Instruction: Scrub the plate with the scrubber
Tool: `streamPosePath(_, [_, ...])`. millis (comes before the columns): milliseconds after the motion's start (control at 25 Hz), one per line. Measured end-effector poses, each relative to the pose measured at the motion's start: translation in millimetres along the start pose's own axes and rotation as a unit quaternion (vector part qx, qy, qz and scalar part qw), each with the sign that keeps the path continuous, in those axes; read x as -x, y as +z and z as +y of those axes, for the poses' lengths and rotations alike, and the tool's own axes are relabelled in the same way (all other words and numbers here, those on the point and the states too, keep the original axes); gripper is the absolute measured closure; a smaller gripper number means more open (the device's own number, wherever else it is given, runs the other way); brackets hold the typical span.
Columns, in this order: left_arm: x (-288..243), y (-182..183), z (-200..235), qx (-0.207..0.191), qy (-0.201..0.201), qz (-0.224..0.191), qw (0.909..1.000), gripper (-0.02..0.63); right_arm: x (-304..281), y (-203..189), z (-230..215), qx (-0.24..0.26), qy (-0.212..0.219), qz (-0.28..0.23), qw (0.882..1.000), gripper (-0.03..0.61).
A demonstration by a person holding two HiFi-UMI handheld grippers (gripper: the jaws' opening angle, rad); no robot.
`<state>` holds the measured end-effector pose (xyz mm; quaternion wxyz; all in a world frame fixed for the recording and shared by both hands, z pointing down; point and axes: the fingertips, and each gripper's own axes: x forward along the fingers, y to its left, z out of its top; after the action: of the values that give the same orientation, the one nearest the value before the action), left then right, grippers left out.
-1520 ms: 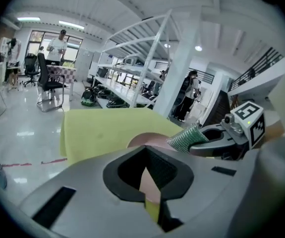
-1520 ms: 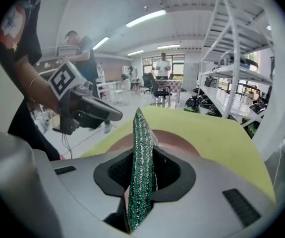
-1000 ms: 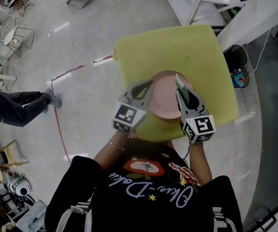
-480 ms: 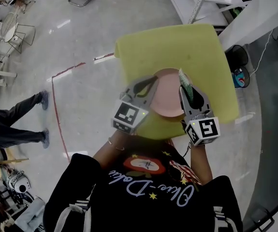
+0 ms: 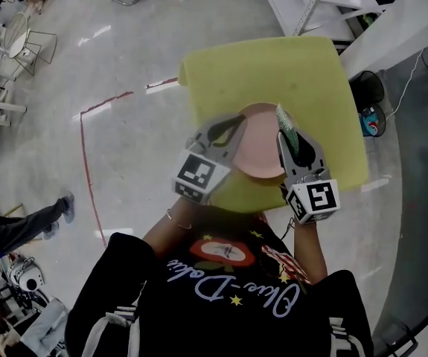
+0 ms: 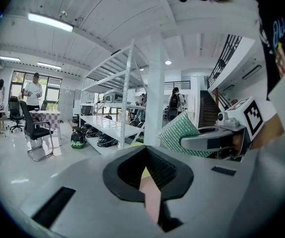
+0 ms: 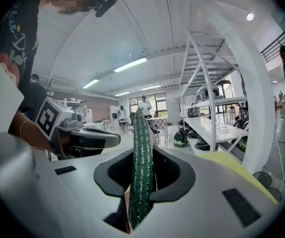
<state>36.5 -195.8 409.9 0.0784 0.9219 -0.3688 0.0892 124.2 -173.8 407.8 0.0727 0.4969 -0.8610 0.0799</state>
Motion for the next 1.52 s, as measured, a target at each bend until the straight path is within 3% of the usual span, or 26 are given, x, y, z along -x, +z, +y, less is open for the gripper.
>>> streamPosePath(1240, [8.7, -1.7, -11.4, -0.001, 0.01, 0.0, 1.0, 0.612, 11.0, 2.8, 3.3, -0.007, 0.003, -0.015, 1.0, 0.514])
streamPosePath(1520, [12.2, -2.8, -9.6, 0.008, 0.012, 0.003, 0.9999, 0.612, 9.9, 3.1, 9.3, 0.013, 0.006, -0.006, 1.0, 0.514])
